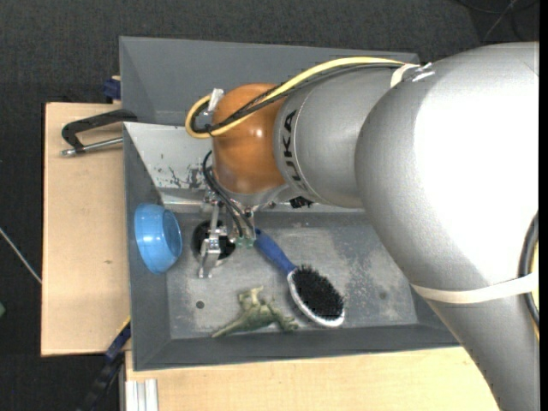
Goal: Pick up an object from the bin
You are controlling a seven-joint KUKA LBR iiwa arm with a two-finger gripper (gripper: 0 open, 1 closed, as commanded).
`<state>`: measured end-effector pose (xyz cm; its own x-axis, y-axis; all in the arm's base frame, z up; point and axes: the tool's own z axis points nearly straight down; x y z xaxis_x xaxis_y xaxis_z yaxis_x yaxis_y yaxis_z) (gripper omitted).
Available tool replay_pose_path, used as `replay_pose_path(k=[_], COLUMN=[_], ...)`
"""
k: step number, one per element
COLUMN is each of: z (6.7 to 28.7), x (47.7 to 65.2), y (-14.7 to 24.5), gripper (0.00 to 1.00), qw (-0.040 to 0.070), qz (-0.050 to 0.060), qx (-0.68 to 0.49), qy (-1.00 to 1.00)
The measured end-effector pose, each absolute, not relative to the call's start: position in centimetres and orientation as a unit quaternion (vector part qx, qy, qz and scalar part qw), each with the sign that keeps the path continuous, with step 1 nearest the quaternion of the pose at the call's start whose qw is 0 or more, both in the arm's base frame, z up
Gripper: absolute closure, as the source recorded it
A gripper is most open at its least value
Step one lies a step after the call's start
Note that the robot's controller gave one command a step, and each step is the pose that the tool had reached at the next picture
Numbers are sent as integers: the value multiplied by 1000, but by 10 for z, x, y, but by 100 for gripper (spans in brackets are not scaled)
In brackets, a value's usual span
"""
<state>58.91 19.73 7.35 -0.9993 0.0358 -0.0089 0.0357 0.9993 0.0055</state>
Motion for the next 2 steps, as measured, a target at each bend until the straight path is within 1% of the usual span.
replay_pose_path(k=[1,2], z=[75,210], x=[590,591], y=[195,207], gripper=[100,100], qw=[7,7], qz=[3,3], qx=[20,9], qy=[1000,1000])
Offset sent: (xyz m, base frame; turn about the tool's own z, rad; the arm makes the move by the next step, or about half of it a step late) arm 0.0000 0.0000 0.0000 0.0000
